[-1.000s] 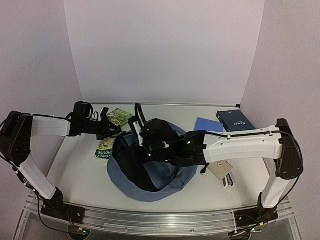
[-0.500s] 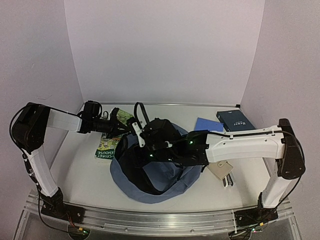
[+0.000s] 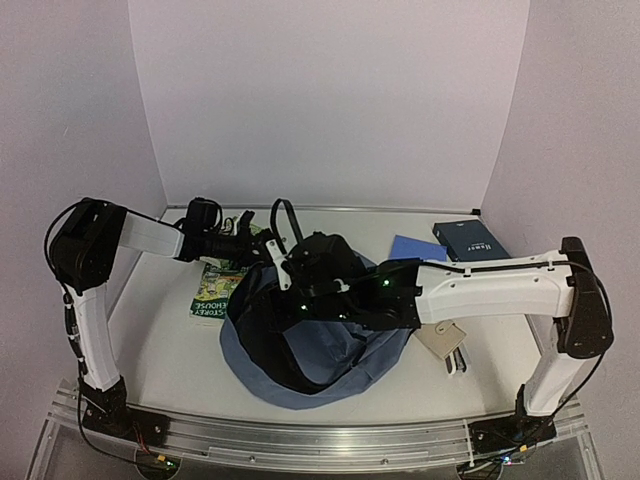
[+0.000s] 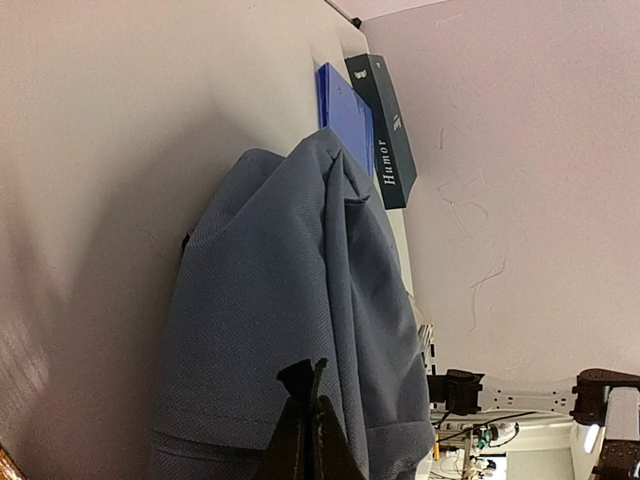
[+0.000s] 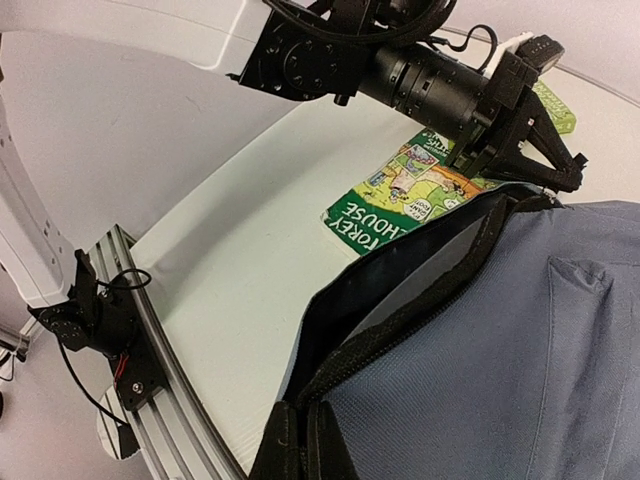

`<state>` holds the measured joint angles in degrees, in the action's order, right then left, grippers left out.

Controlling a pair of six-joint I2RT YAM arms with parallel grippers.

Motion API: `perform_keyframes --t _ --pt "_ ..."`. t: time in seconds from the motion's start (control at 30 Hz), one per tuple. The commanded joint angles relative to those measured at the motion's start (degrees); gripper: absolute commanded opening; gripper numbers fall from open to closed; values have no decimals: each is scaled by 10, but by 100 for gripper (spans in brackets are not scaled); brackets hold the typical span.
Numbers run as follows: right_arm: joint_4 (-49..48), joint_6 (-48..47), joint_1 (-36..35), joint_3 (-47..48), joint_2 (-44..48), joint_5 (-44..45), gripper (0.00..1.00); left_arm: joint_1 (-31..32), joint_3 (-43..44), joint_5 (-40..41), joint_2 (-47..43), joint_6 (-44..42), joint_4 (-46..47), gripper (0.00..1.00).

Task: Pack the student bag
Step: Unzip the student bag at the center of the board, then adjust the student bag at the center of the board.

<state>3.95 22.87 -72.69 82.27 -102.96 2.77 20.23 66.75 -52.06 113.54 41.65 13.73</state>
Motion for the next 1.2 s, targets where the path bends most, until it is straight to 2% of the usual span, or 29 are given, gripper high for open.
perform_keyframes --t 0.0,0.1,0.27,0.37,0.53,0.83,1.0,1.17 --pt "-52 28 -28 1 68 17 0 -13 33 97 -8 -15 29 7" --pt "-45 51 -28 -15 80 91 0 -14 29 125 -52 -39 -22 26" --pt "-15 100 -20 -35 90 192 0 -19 -3 220 -171 -70 -140 68" --pt "-2 123 -9 -36 84 217 0 -19 -35 280 -241 -77 -225 84" --pt "0 148 17 -30 64 215 0 -17 -106 324 -354 -55 -337 90" --pt "0 149 62 -14 40 201 0 35 -219 295 -494 35 -438 94" --pt "0 148 78 -13 37 205 0 84 -237 274 -499 74 -451 95" --pt "0 141 84 -7 38 216 0 106 -249 274 -484 94 -478 95"
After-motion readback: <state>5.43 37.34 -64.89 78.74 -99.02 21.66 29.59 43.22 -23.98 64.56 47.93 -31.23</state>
